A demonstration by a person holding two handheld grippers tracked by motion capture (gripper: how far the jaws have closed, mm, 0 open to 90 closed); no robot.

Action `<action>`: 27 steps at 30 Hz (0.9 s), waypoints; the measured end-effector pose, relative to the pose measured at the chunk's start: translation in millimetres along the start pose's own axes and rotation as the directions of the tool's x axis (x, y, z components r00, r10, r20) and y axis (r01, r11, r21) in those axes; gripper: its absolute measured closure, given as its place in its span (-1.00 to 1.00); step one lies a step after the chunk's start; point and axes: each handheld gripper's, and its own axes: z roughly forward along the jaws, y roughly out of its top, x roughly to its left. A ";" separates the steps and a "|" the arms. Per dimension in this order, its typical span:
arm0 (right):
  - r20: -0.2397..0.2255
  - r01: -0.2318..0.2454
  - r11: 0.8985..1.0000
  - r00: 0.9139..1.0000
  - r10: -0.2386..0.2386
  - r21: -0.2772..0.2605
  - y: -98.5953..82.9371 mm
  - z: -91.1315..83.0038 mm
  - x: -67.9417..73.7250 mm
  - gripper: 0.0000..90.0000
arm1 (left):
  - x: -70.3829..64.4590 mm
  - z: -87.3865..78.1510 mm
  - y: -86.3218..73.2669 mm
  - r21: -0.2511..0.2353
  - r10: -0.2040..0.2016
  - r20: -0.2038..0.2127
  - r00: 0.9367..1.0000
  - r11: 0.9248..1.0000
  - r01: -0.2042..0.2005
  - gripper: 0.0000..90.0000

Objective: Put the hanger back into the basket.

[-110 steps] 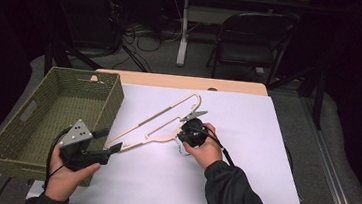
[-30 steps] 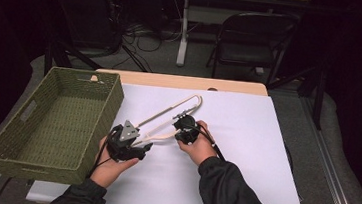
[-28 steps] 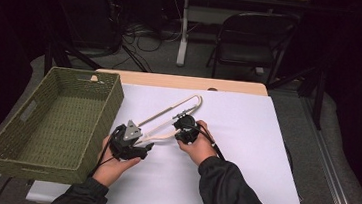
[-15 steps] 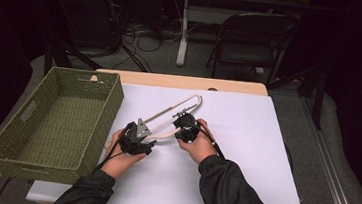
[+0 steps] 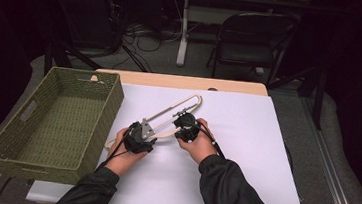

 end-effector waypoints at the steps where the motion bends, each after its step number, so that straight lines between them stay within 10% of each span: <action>1: 0.000 0.000 1.000 1.000 0.000 0.000 0.0 -0.1 0.1 0.99 | 0.3 0.4 0.2 0.009 0.008 -0.002 1.000 1.000 -0.008 -0.07; 27: -0.008 -0.010 1.000 1.000 0.010 -0.021 0.4 -3.2 -0.7 0.98 | 1.1 6.3 2.3 0.029 0.026 0.008 1.000 0.999 -0.026 0.25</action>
